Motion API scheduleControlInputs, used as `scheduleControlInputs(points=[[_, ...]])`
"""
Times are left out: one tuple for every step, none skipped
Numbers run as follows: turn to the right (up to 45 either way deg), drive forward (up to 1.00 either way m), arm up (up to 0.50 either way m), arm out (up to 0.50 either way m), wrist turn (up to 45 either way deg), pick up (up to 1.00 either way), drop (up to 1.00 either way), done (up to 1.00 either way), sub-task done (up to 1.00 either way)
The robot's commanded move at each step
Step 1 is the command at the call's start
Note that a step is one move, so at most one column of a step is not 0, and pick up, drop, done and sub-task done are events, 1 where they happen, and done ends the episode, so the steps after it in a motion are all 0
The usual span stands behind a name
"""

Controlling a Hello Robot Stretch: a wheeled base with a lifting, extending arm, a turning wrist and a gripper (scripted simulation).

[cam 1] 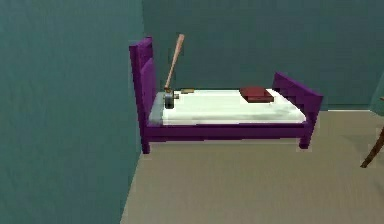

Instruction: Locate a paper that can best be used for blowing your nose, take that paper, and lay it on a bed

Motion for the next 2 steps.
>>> scheduleControlInputs(points=[[45.0, 0.0, 0.0, 0.0, 0.0, 0.0, 0.0, 0.0, 0.0], [42.0, 0.0, 0.0, 0.0, 0.0, 0.0, 0.0, 0.0, 0.0]])
